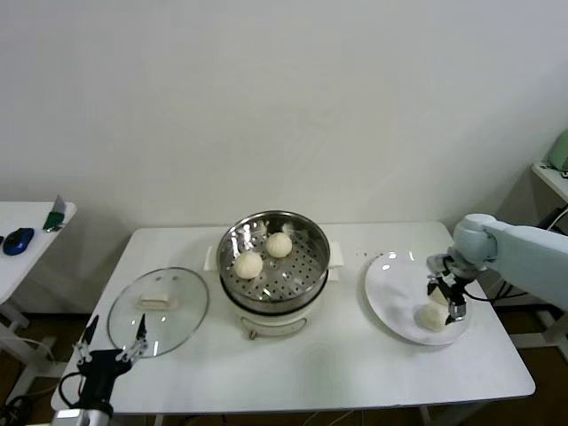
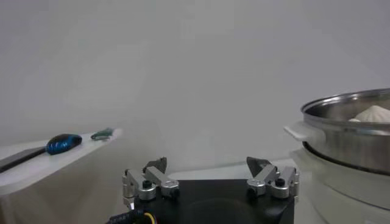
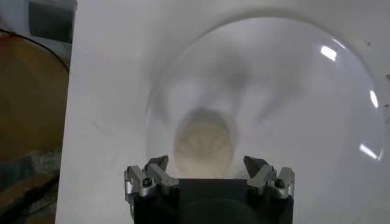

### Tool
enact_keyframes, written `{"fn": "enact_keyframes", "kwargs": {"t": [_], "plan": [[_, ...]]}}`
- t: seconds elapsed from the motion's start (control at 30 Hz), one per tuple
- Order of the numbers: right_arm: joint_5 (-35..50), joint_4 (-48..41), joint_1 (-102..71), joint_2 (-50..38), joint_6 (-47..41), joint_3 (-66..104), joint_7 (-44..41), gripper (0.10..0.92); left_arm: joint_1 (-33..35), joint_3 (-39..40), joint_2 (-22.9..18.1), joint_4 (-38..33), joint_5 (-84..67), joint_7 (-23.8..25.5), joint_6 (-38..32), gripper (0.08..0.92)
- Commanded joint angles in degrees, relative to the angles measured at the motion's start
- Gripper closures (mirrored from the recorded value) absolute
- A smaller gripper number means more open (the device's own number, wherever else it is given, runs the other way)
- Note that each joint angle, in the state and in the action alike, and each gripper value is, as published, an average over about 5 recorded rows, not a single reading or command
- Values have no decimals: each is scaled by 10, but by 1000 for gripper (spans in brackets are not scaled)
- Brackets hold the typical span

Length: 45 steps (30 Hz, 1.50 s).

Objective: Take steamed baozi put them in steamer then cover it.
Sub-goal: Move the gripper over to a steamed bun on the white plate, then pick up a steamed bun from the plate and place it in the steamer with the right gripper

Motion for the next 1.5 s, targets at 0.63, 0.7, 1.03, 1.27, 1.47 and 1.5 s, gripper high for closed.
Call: {"fn": "enact_keyframes", "kwargs": {"t": [0.63,0.7,1.03,1.27,1.47,1.5], "plan": [[-33,-63,-56,41,10,22,4,269,1,-1,0,8,0,-1,-4,177],[-34,-66,-56,44,12,23,4,299,1,0,-1,8,0,-1,-4,177],[-24,-55,-29,46,29,16,1,351,2,0,-1,9,0,-1,-5,177],[-21,-3,131,77,130,-29,-25,355,3,2,0,8,0,-1,-6,177],[-7,10,268,155,216,-65,-36,355,5,8,-4,8,1,-1,-6,177],[-5,11,283,169,233,-67,-37,355,5,9,-4,9,1,0,-7,177]]}}
